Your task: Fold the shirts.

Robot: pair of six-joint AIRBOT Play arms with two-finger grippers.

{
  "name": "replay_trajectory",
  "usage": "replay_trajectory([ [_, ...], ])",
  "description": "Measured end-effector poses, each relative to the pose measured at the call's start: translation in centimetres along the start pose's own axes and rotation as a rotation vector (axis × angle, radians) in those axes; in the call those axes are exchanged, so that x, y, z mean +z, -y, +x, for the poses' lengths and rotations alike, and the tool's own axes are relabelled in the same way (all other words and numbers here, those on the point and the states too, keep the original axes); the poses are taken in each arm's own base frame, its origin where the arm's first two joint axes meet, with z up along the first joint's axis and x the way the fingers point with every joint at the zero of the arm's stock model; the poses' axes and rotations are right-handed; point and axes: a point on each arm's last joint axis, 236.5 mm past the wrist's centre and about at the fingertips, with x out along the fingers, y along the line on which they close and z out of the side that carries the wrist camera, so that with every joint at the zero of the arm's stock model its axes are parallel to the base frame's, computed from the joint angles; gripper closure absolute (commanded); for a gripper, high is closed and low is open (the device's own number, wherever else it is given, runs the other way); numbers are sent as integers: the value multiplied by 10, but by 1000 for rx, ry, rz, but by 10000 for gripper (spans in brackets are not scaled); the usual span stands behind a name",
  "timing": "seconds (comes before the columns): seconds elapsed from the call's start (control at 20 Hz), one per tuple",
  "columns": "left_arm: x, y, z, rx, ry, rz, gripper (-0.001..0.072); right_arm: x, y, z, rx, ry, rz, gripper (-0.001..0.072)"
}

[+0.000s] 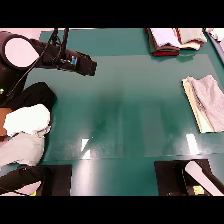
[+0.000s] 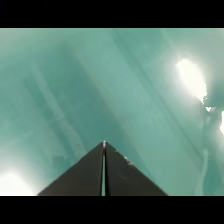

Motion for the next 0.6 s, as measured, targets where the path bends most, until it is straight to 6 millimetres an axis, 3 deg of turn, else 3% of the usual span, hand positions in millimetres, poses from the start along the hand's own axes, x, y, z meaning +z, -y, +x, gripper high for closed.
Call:
replay_trajectory([
  [0.1, 2, 0, 0, 0, 8, 0, 686, 8, -63, -7, 112, 25, -128, 182],
  [0.2, 4, 0, 0, 0, 15, 0, 687, 4, -120, -13, 210, 25, -253, 236],
  [0.25, 4, 0, 0, 0, 16, 0, 686, -1, -150, -16, 262, 21, -318, 376],
  [0.3, 5, 0, 0, 0, 21, 1, 686, -8, -178, -20, 313, 18, -378, 608],
  [0.35, 6, 0, 0, 0, 25, 0, 686, -15, -201, -22, 354, 12, -428, 700],
  [0.5, 11, 0, 0, -1, 48, 0, 686, -41, -258, -31, 464, -13, -563, 700],
  [0.6, 16, 0, -1, -1, 68, 0, 686, -56, -282, -34, 510, -30, -622, 700],
])
